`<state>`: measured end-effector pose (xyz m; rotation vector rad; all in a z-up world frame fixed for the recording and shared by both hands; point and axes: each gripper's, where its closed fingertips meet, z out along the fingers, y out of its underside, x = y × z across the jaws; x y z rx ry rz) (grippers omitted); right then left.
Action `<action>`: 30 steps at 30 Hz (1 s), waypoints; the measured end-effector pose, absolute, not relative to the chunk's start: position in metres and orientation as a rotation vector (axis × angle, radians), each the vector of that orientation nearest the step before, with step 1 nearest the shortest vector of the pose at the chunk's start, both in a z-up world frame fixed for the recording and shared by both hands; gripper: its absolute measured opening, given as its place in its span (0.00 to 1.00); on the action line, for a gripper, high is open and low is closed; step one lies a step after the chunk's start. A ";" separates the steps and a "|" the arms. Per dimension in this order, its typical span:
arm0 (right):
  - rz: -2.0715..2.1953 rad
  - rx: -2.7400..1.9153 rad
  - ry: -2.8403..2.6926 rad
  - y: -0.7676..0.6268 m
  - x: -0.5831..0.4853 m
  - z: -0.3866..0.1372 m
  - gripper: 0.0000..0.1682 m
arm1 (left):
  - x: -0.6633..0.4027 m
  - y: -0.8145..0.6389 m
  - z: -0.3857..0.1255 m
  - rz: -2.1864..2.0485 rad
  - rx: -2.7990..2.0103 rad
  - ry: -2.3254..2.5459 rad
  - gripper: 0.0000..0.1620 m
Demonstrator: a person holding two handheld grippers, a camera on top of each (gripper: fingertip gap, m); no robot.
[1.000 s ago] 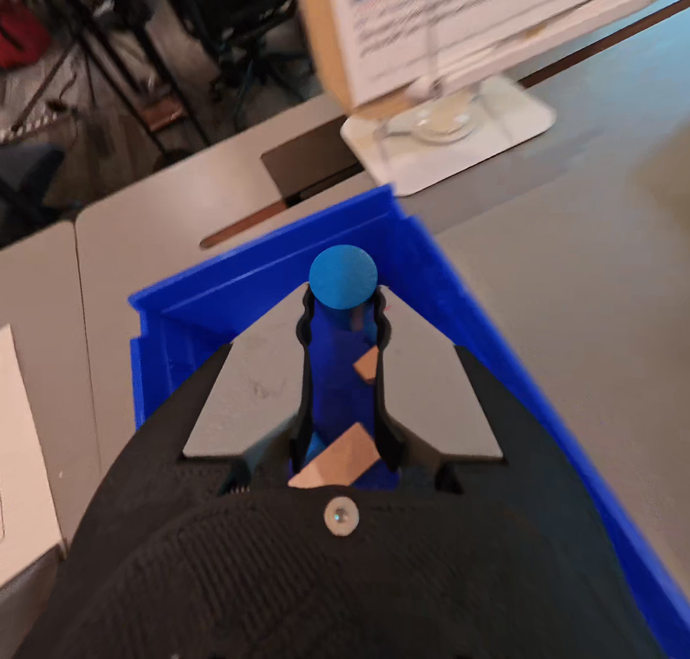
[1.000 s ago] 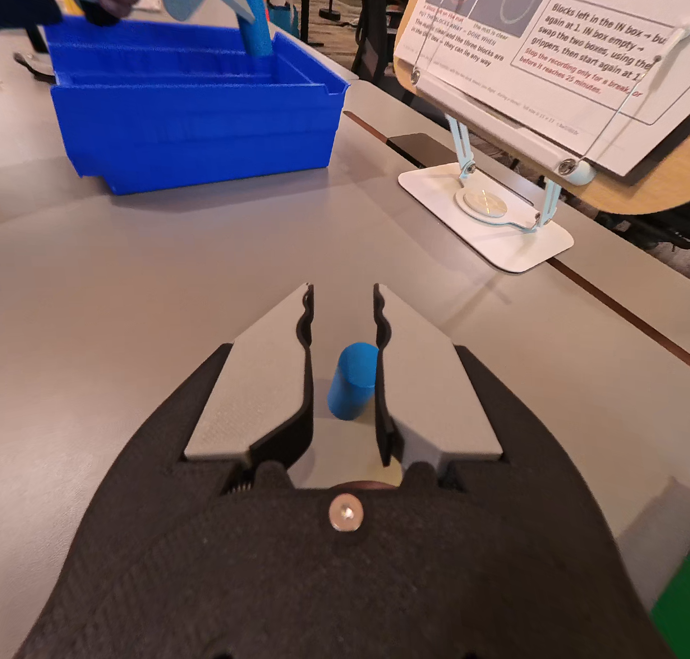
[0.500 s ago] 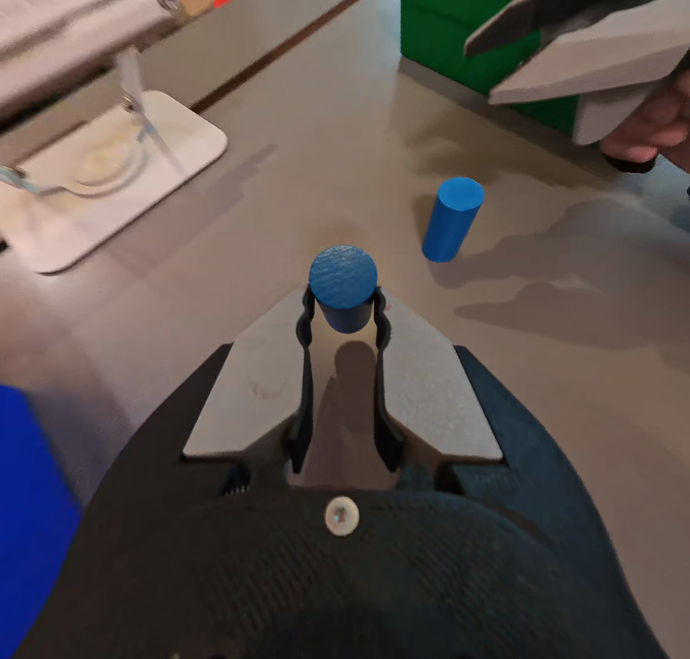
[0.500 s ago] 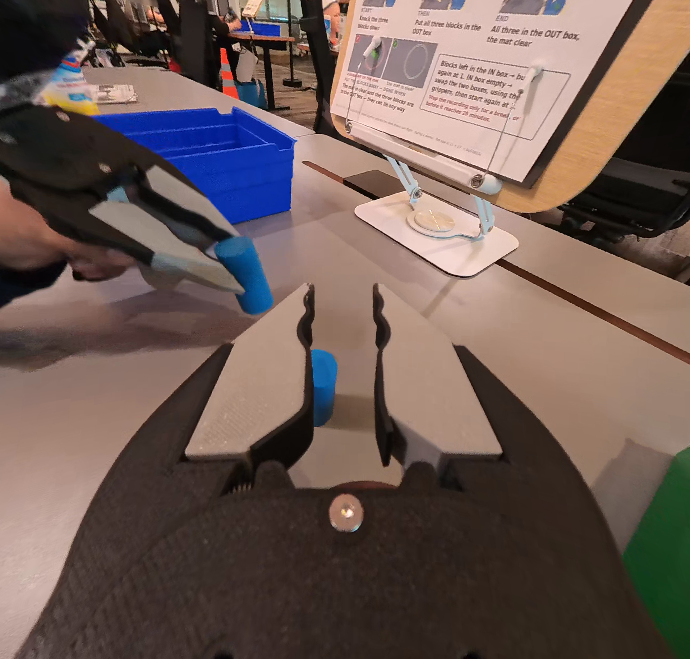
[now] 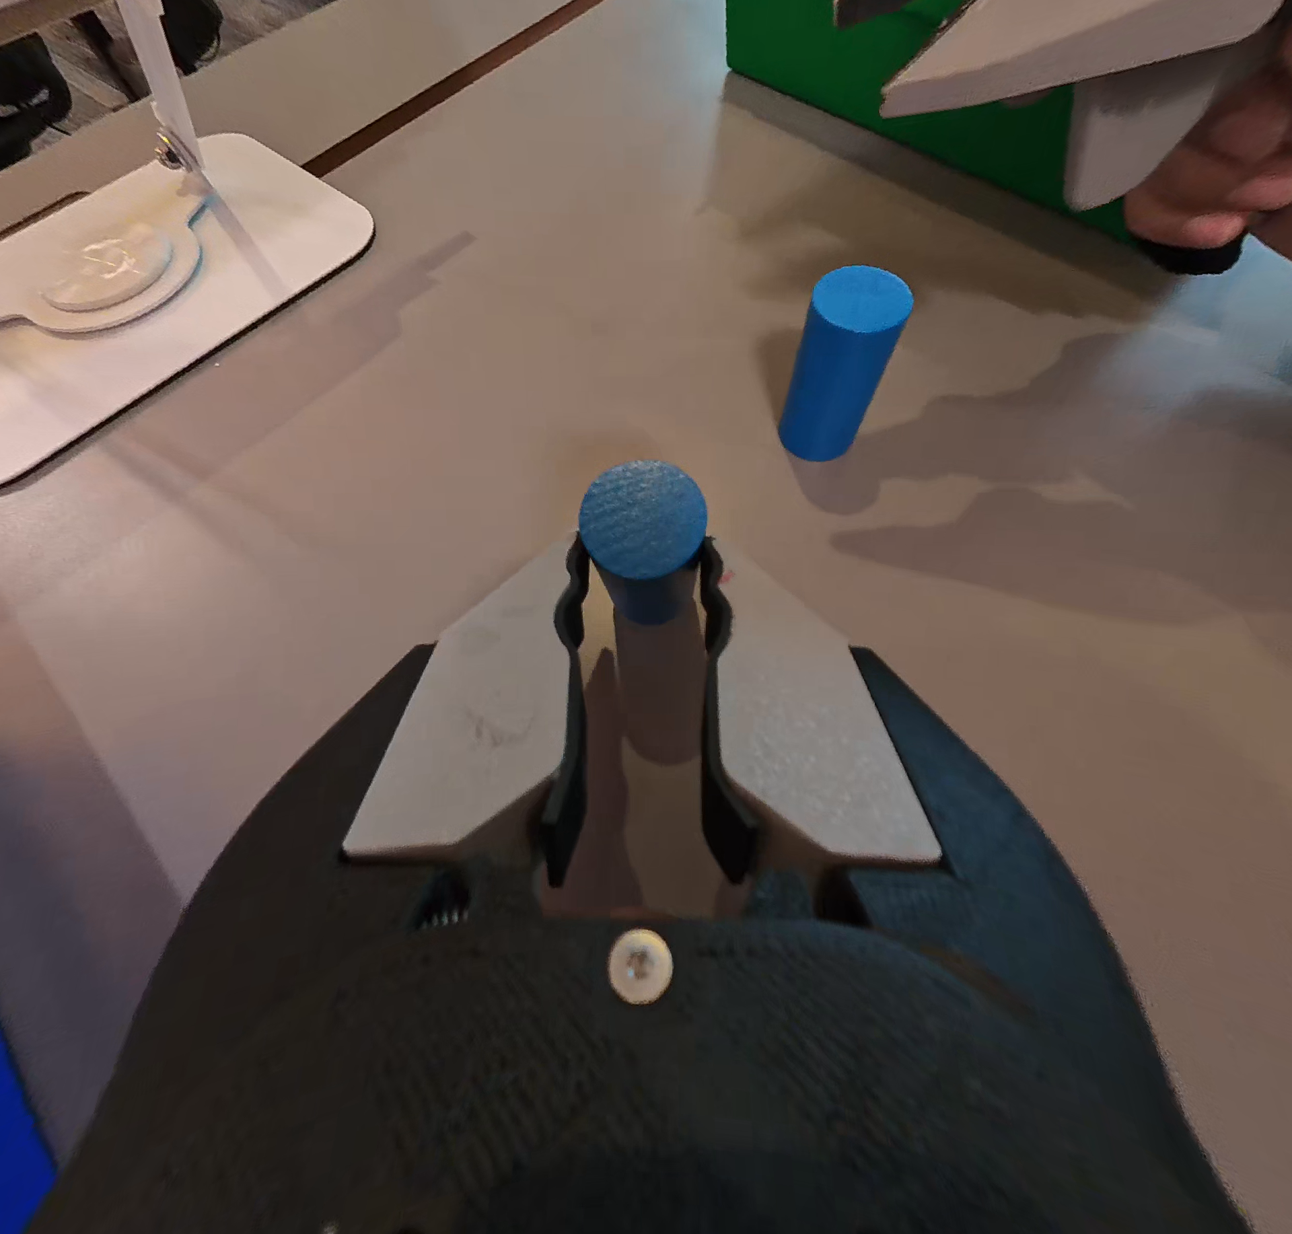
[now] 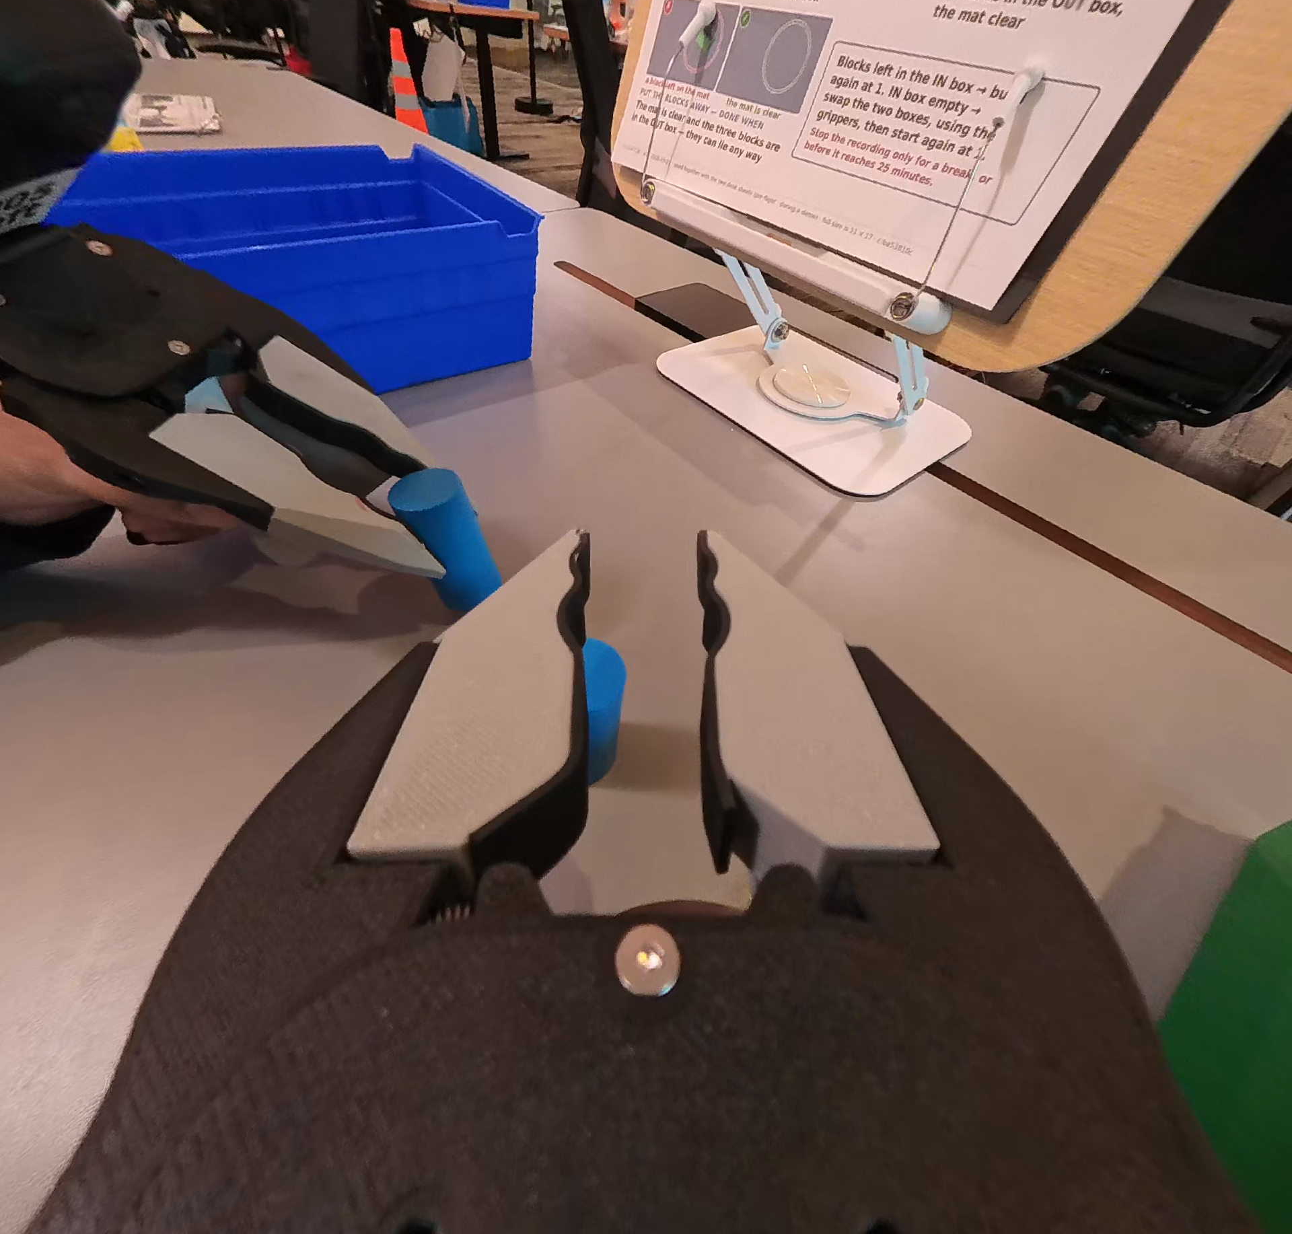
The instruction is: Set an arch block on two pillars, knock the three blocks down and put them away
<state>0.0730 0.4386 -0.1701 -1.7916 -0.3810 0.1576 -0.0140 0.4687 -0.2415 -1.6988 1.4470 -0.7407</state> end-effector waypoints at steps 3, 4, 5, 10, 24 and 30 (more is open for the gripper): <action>0.158 -1.796 -0.378 0.439 0.074 -0.171 0.16 | -0.010 0.465 -0.248 -0.748 -1.714 1.471 0.18; 0.160 -1.797 -0.375 0.440 0.074 -0.172 0.16 | -0.009 0.463 -0.249 -0.739 -1.712 1.479 0.18; 0.162 -1.799 -0.374 0.440 0.074 -0.172 0.16 | -0.008 0.463 -0.251 -0.726 -1.710 1.487 0.18; 0.156 -1.804 -0.383 0.440 0.072 -0.174 0.16 | -0.008 0.463 -0.252 -0.691 -1.718 1.489 0.18; 0.153 -1.808 -0.387 0.440 0.071 -0.175 0.16 | -0.009 0.464 -0.252 -0.713 -1.740 1.469 0.18; 0.151 -1.806 -0.390 0.440 0.071 -0.174 0.16 | -0.008 0.465 -0.252 -0.709 -1.727 1.461 0.18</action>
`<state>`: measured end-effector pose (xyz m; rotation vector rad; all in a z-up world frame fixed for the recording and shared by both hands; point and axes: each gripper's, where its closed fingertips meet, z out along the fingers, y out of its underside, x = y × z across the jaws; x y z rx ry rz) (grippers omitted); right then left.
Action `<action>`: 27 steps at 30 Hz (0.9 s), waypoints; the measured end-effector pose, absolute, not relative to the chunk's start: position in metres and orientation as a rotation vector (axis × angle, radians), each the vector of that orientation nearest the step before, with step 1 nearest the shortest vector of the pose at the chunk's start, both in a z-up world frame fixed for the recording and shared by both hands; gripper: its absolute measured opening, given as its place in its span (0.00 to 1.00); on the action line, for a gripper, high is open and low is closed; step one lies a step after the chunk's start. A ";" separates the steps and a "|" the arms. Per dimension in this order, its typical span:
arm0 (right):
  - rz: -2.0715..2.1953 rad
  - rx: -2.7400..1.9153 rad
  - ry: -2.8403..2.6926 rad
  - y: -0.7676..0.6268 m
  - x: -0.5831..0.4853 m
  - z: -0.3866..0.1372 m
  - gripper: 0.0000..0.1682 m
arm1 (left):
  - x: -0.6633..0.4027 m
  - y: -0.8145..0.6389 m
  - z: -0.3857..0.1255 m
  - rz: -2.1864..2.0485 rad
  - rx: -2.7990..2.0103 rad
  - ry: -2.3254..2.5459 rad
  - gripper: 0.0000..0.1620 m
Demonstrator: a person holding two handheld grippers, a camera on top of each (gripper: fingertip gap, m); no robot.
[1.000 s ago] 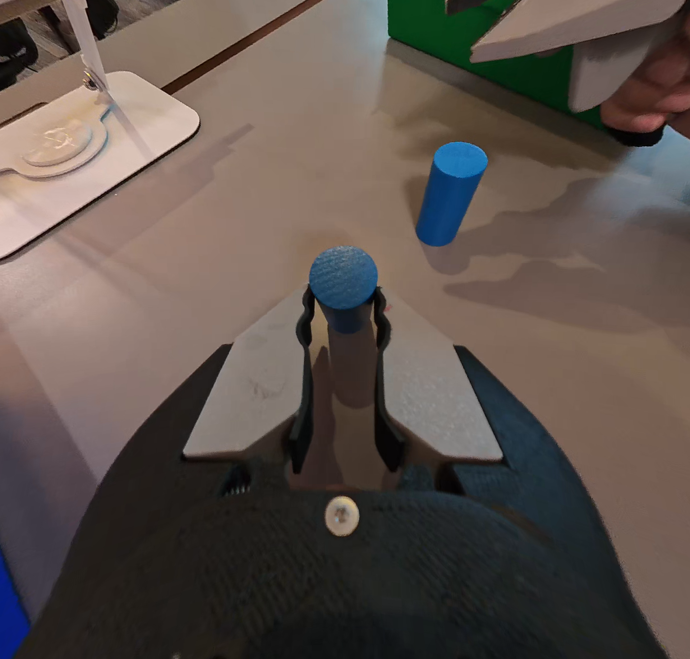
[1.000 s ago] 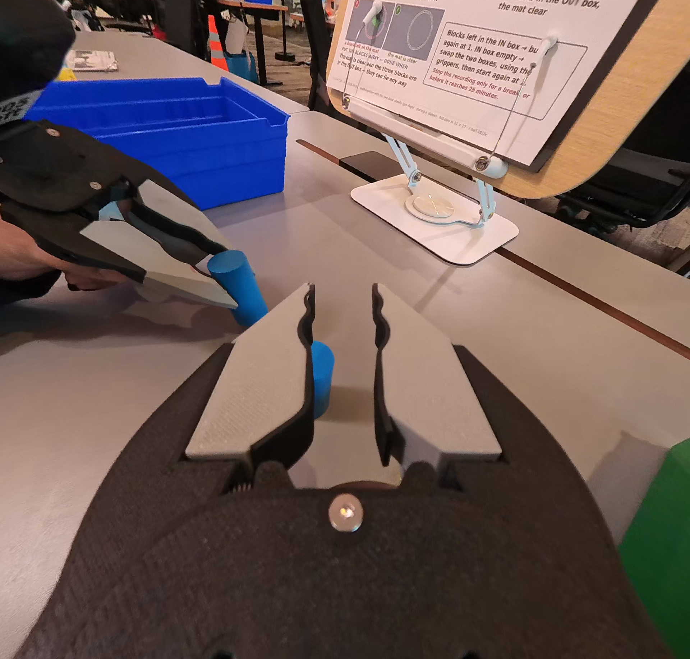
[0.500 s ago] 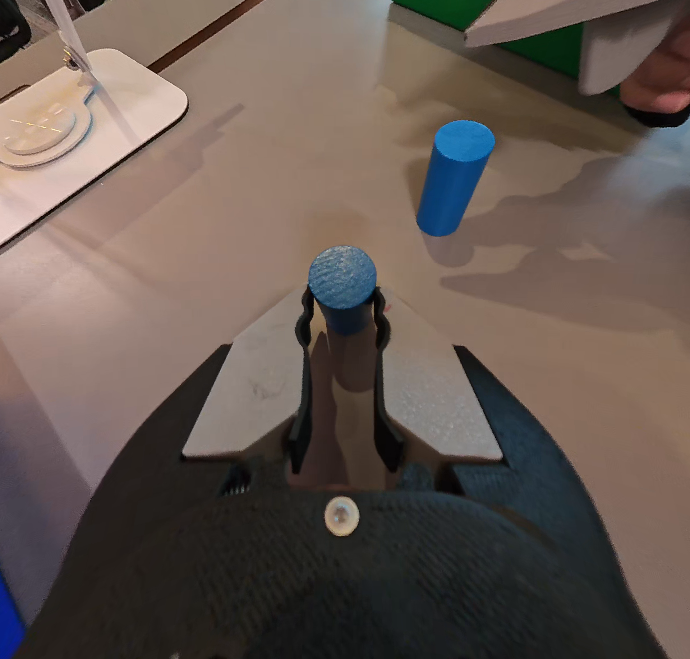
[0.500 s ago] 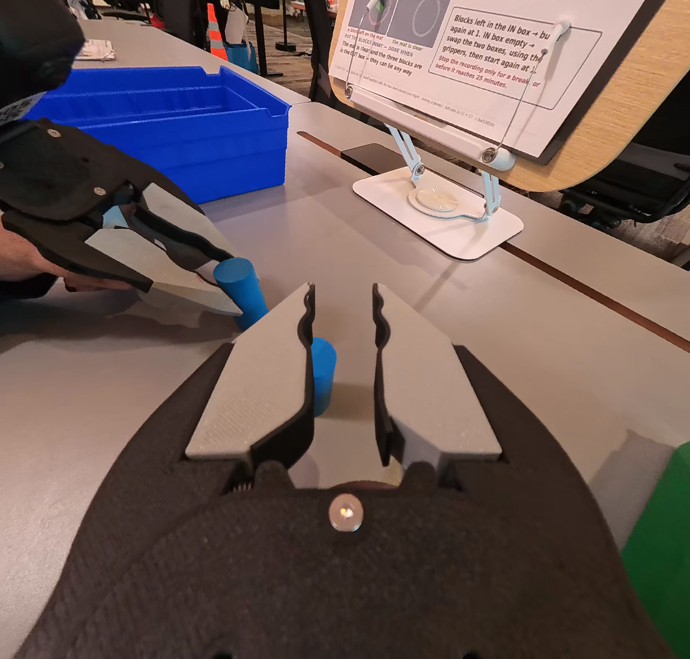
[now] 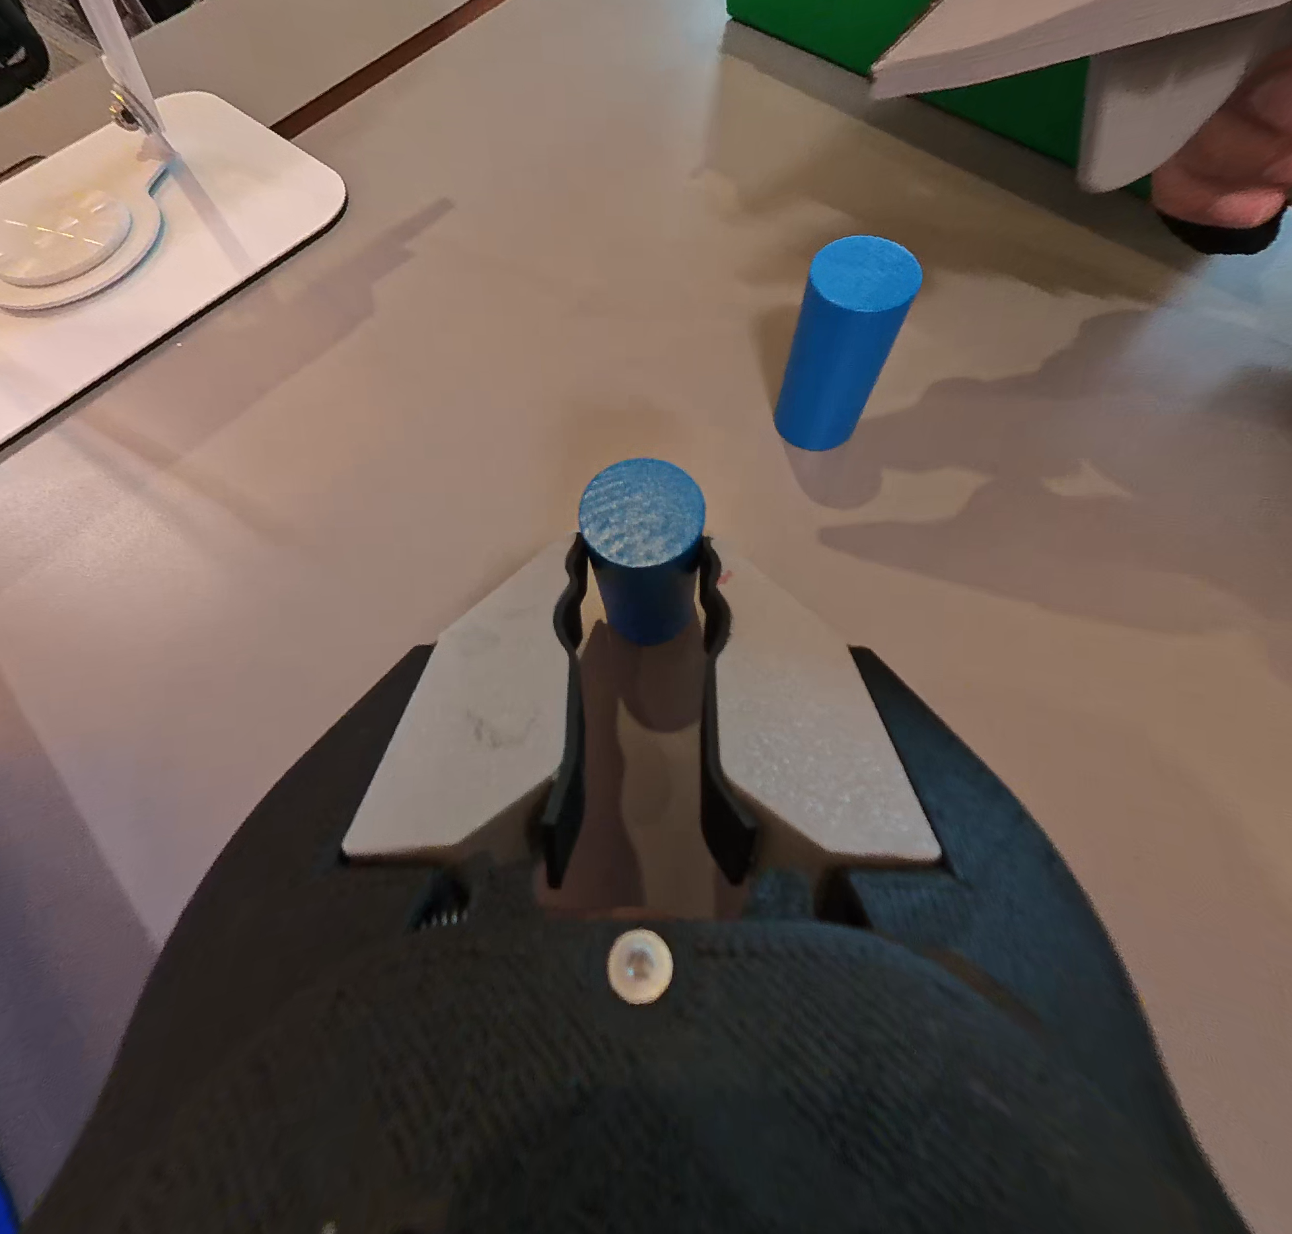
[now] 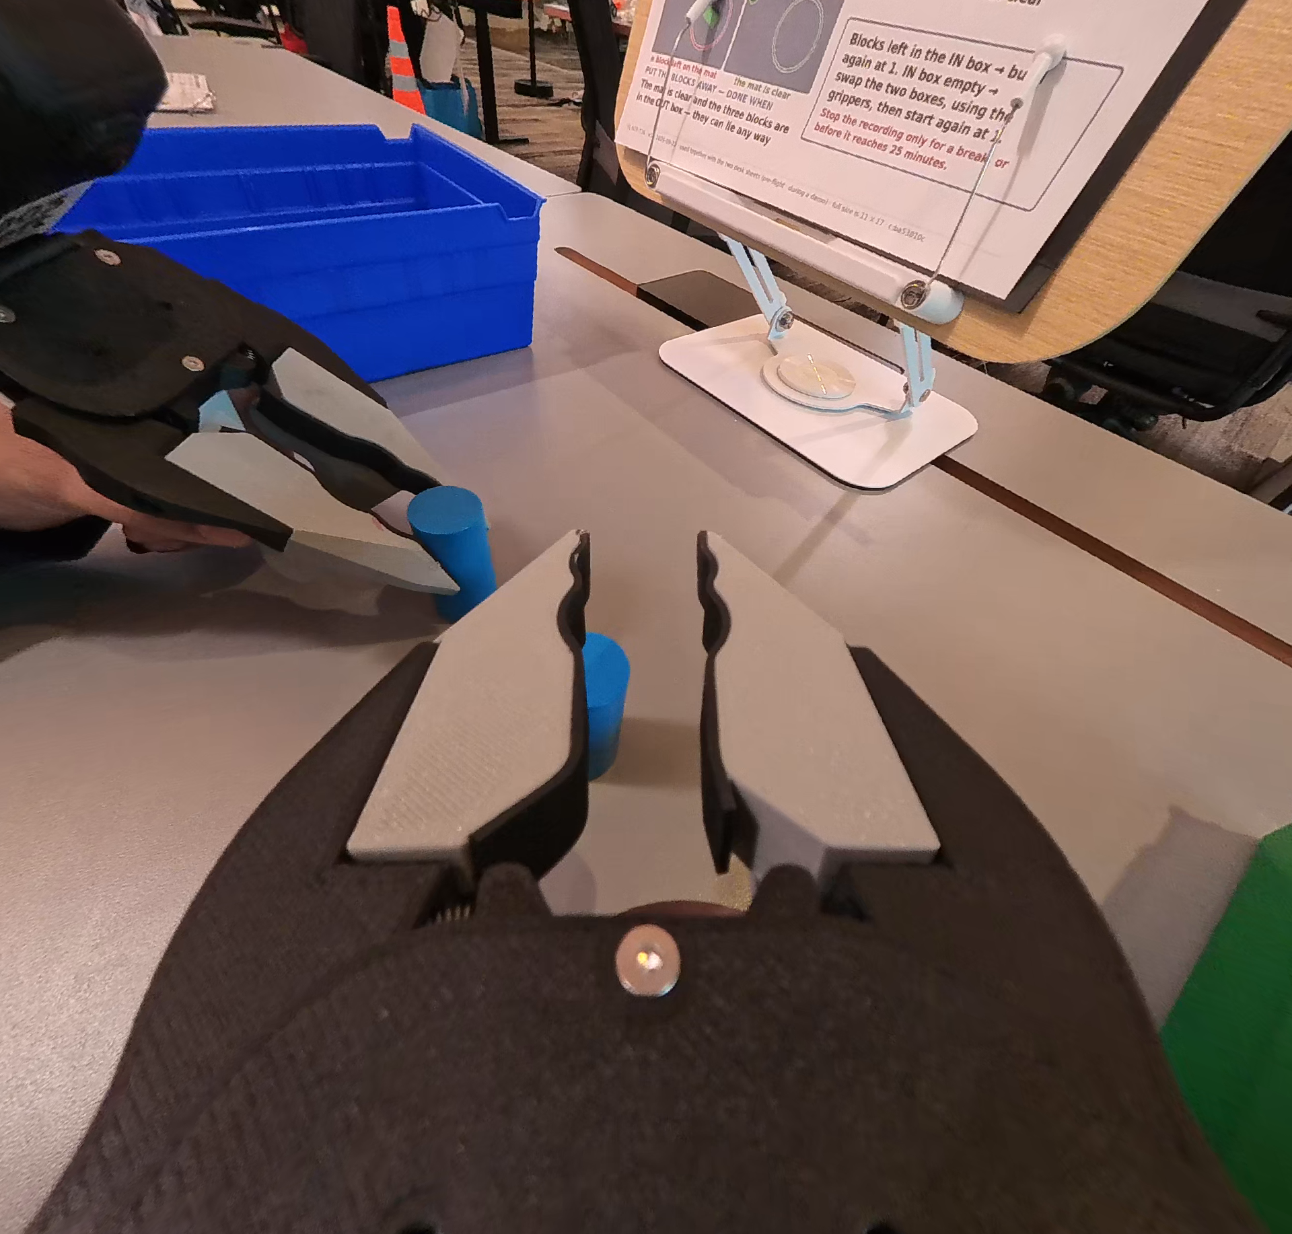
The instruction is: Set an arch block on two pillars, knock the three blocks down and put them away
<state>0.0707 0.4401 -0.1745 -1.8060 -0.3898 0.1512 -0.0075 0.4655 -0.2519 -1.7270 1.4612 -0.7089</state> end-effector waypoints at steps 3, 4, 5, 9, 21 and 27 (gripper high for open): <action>0.151 -1.805 -0.388 0.440 0.071 -0.174 0.16 | -0.007 0.466 -0.252 -0.719 -1.730 1.454 0.18; 0.152 -1.806 -0.387 0.440 0.071 -0.175 0.16 | -0.007 0.466 -0.252 -0.722 -1.731 1.453 0.18; 0.152 -1.808 -0.387 0.440 0.071 -0.175 0.17 | -0.008 0.466 -0.252 -0.723 -1.734 1.452 0.18; 0.149 -1.809 -0.391 0.440 0.071 -0.175 0.16 | -0.009 0.466 -0.252 -0.720 -1.742 1.448 0.19; 0.149 -1.783 -0.387 0.438 0.071 -0.167 0.16 | -0.026 0.454 -0.205 -0.820 -1.719 1.290 0.41; 0.162 -1.768 -0.389 0.436 0.069 -0.163 0.16 | -0.118 0.477 -0.123 -0.714 -1.648 1.261 0.39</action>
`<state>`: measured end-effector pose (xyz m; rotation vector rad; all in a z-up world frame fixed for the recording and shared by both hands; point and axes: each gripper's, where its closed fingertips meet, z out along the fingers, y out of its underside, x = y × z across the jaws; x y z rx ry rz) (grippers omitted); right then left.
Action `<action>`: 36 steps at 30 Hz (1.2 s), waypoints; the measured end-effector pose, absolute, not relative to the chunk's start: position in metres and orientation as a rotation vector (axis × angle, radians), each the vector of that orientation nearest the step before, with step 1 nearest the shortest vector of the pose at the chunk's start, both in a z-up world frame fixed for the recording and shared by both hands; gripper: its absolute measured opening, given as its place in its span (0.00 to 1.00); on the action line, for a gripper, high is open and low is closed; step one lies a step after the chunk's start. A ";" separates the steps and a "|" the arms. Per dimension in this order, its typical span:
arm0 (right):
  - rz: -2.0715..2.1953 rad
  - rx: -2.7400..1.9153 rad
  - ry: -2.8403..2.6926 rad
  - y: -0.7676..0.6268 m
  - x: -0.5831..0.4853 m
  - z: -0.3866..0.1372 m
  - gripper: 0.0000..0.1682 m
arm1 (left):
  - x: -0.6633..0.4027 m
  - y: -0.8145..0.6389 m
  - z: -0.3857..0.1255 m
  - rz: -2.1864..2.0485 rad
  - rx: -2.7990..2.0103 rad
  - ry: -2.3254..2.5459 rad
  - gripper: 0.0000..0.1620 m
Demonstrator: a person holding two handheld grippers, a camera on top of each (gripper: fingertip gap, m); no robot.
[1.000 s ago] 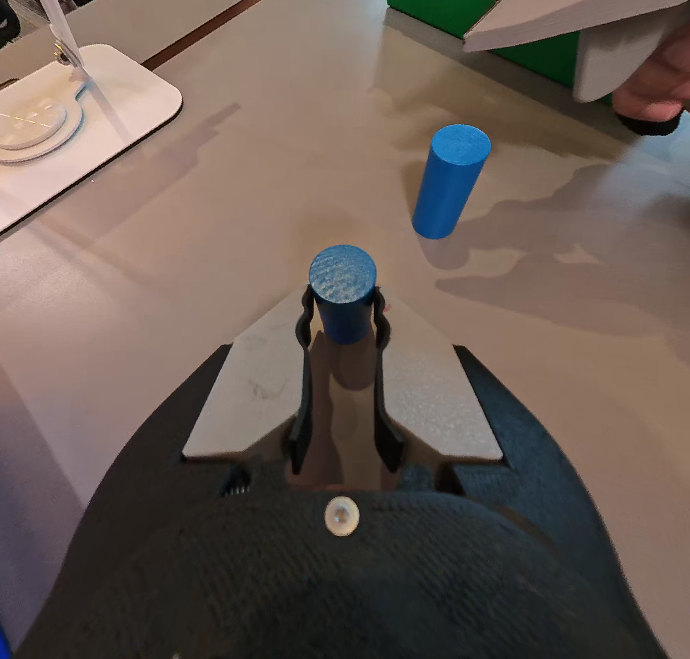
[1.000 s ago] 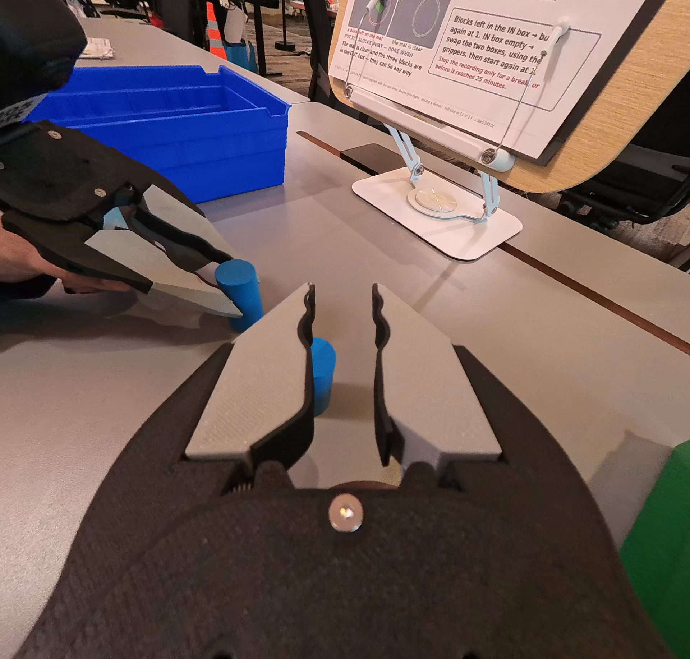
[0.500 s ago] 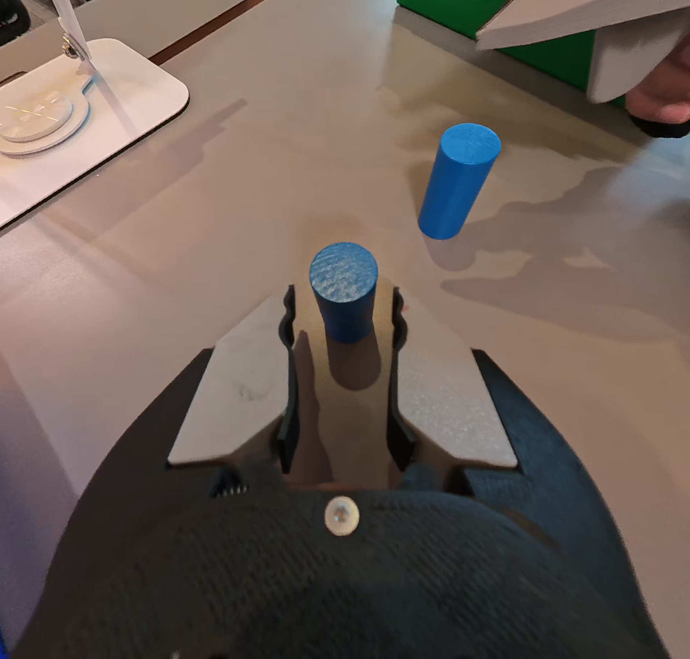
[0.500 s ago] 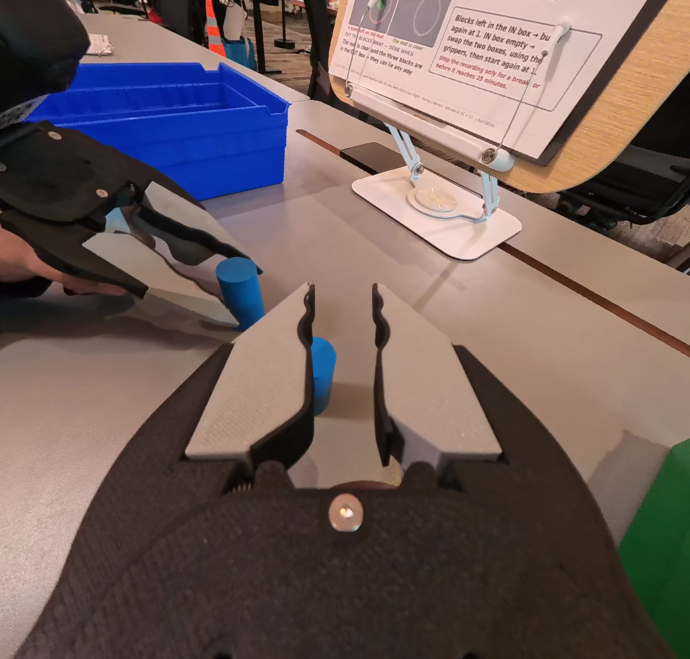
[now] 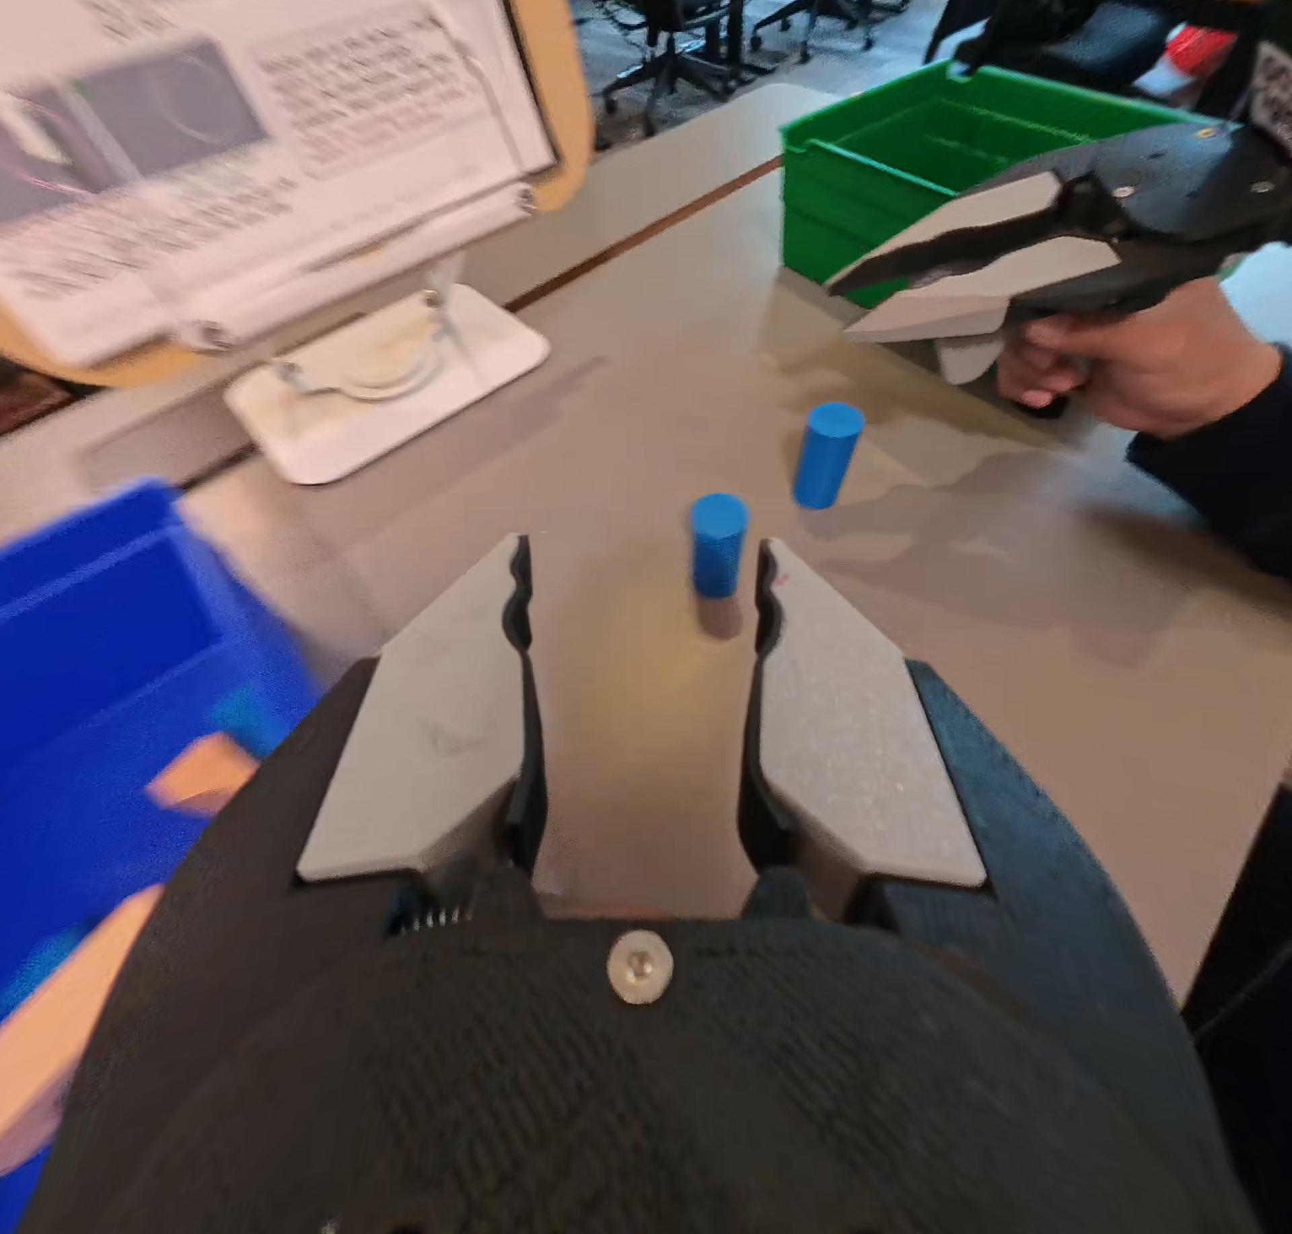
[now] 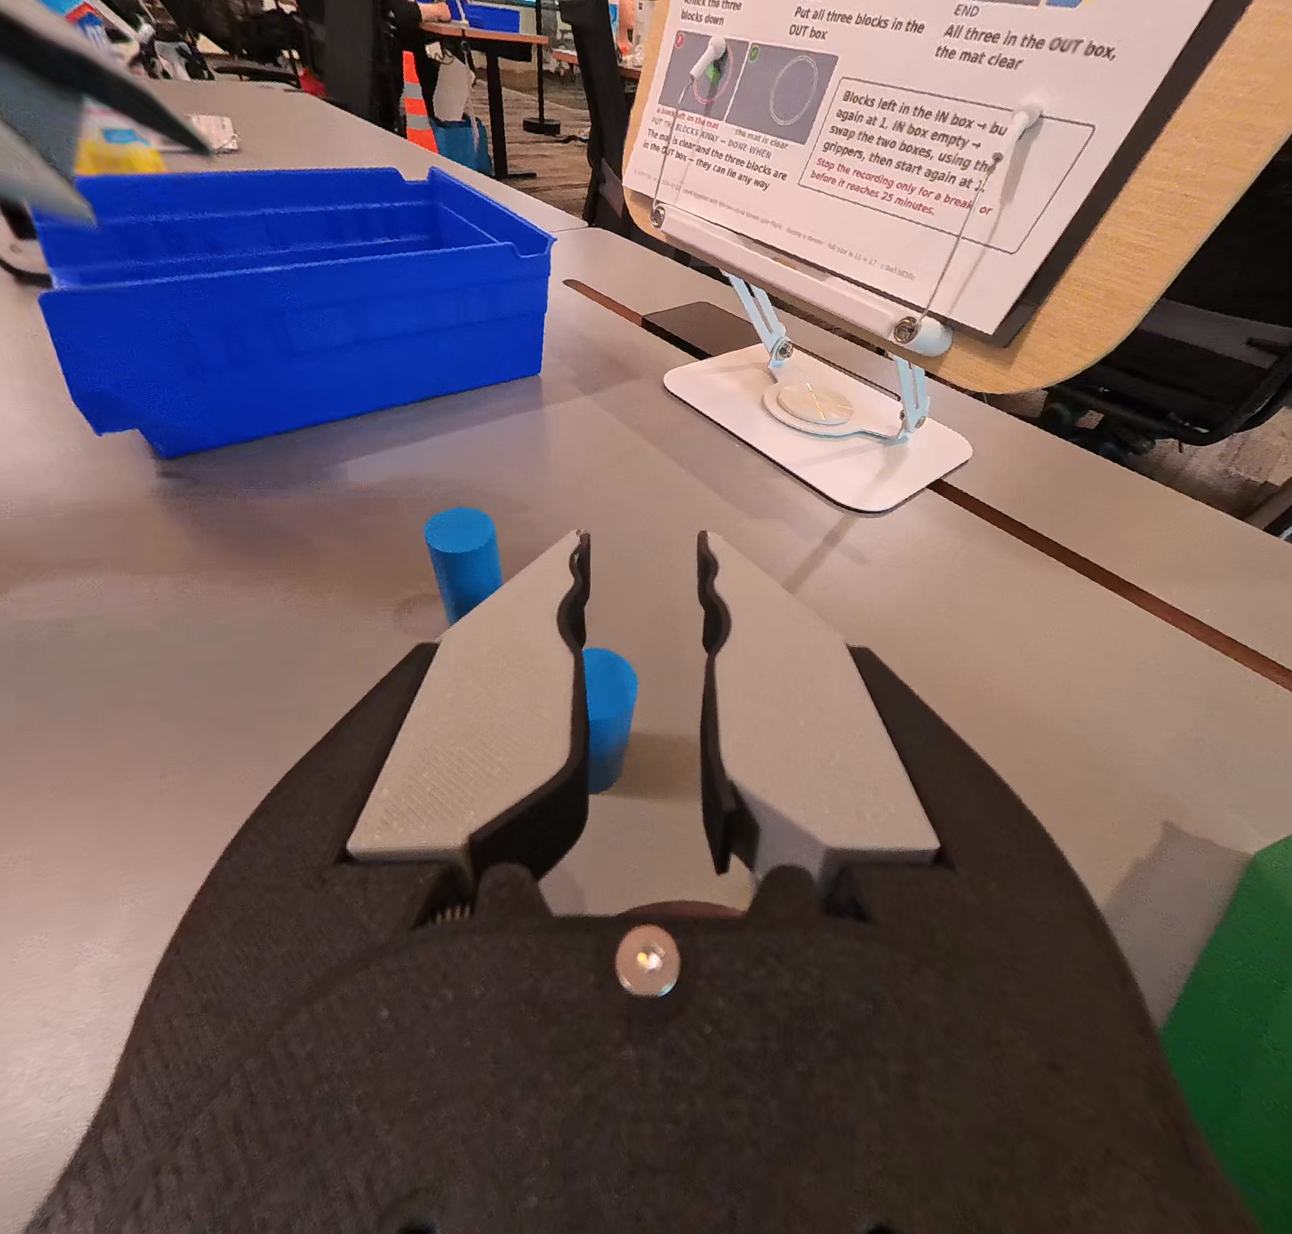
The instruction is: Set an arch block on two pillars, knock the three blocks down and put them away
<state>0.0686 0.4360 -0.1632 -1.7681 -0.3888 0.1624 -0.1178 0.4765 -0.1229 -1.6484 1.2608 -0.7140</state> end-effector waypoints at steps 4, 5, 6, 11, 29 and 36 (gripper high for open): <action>0.166 -1.761 -0.398 0.435 0.065 -0.162 0.16 | -0.195 0.536 -0.108 -0.458 -1.671 1.445 0.35; 0.166 -1.762 -0.401 0.435 0.065 -0.162 0.16 | -0.212 0.553 -0.113 -0.386 -1.693 1.511 0.35; 0.164 -1.766 -0.404 0.435 0.064 -0.163 0.16 | -0.228 0.570 -0.122 -0.320 -1.720 1.571 0.36; 0.146 -1.788 -0.414 0.437 0.064 -0.169 0.16 | -0.273 0.621 -0.182 -0.116 -1.849 1.820 0.31; 0.170 -1.808 -0.411 0.439 0.066 -0.175 0.17 | -0.293 0.653 -0.264 0.166 -1.939 2.244 0.18; 0.176 -1.788 -0.412 0.437 0.064 -0.169 0.17 | -0.304 0.643 -0.235 0.257 -1.891 2.252 0.18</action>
